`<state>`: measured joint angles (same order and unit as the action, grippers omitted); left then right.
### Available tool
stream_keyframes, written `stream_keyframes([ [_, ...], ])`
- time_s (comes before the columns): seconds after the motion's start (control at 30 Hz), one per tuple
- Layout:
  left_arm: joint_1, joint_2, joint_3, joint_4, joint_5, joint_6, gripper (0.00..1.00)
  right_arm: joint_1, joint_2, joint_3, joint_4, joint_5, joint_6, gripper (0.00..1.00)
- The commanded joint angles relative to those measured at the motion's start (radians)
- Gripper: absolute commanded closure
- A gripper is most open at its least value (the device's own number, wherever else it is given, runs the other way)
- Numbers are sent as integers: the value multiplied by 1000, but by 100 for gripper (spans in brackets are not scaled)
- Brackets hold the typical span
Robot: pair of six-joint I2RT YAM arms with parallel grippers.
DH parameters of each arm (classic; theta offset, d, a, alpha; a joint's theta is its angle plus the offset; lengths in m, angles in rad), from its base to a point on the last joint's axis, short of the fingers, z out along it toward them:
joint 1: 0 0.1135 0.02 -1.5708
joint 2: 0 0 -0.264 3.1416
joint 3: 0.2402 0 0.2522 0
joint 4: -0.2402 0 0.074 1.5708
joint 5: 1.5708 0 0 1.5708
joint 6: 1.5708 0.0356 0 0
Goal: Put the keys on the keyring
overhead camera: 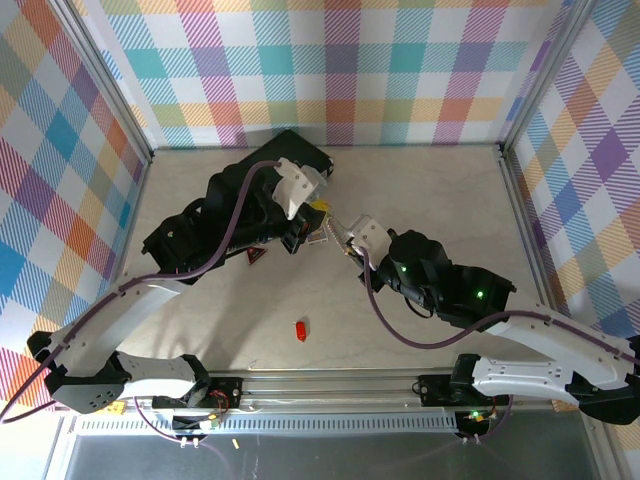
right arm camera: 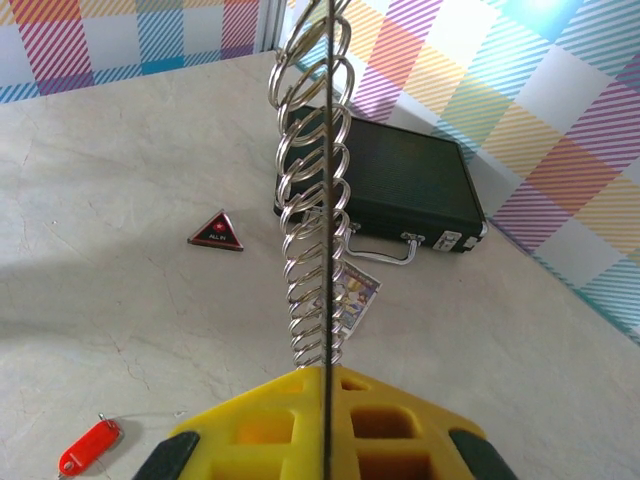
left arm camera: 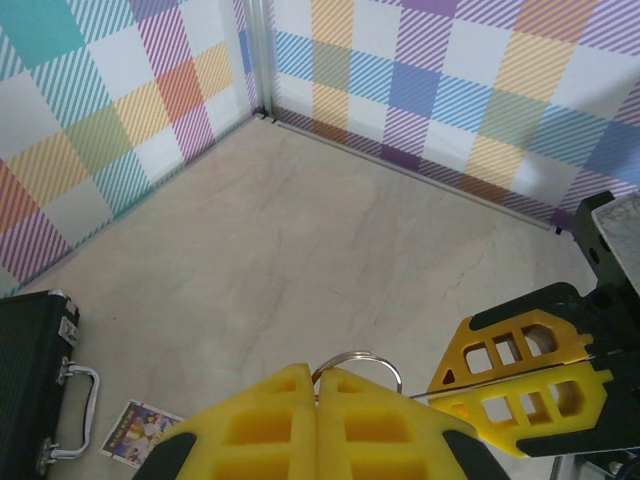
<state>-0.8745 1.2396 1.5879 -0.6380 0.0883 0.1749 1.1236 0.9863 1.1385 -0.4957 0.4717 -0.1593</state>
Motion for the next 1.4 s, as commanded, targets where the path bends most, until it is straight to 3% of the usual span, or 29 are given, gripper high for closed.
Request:
stream_keyframes([
  [0.0, -23, -21, -20, 57, 150, -37, 100, 12, 22, 35, 60, -5, -16, 100],
  [0.73, -23, -71, -57, 69, 218, -80, 100, 11, 55, 48, 32, 58, 3, 100],
  [1.07, -24, -100, -84, 85, 149, -72, 100, 11, -15, 9, 82, 3, 13, 100],
  [1.2, -23, -113, -87, 58, 117, -31, 76, 11, -13, 16, 67, 4, 21, 100],
  [1.37, -38, -96, -61, 11, 74, -6, 70, 10, 10, 36, 38, 22, 39, 100],
])
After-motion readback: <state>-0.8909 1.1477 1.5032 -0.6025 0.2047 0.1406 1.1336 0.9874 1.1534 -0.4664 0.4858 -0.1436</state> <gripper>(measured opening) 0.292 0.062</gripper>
